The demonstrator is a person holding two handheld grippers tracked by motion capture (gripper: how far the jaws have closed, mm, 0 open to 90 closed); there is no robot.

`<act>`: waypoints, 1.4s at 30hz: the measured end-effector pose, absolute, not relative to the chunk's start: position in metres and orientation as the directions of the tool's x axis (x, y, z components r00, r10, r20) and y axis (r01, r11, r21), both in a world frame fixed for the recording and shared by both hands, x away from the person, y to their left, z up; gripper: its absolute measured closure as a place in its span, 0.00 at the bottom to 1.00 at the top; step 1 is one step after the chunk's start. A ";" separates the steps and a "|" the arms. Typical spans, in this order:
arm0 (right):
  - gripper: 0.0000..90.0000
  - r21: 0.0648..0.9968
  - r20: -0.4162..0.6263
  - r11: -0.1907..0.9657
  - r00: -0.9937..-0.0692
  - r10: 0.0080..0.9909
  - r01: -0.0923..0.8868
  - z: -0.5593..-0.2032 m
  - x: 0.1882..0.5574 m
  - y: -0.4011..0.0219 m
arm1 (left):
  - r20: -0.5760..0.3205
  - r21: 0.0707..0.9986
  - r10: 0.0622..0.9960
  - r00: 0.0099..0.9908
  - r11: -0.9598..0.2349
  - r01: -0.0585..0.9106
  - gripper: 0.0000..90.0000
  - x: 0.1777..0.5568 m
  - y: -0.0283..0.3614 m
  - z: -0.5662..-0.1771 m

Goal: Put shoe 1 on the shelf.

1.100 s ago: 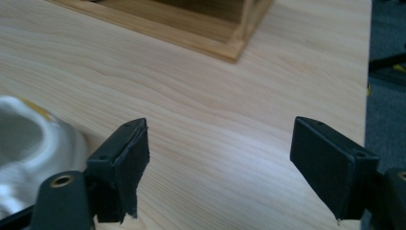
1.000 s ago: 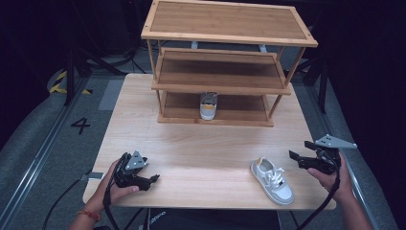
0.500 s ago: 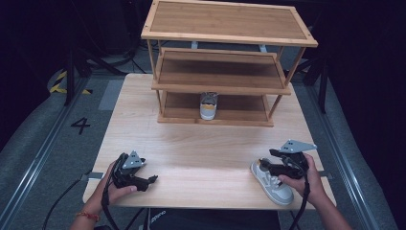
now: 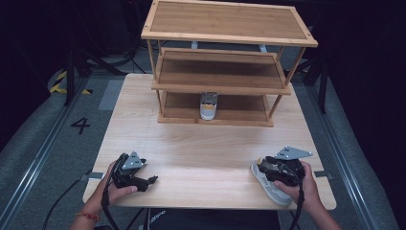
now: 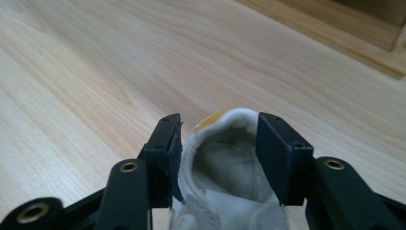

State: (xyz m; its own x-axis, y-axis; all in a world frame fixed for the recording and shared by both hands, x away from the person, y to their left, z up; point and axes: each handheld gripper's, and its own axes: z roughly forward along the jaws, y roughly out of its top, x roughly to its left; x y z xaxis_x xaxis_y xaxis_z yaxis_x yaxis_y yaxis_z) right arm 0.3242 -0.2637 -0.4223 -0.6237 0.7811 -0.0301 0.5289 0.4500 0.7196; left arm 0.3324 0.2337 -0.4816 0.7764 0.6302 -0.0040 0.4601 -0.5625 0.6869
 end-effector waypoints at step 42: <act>0.57 0.523 0.170 0.680 -0.844 0.508 0.514 -0.423 0.305 -0.219 | -0.009 0.690 0.601 0.799 -0.575 0.441 0.20 0.333 0.227 -0.482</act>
State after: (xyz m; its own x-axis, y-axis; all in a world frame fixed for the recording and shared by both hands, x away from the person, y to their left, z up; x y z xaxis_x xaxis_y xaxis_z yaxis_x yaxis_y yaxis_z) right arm 0.3052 -0.2194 -0.4231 -0.8444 0.5079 0.1702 0.5142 0.6796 0.5232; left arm 0.3333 0.2267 -0.4822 0.7990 0.6013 -0.0095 0.4406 -0.5747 0.6896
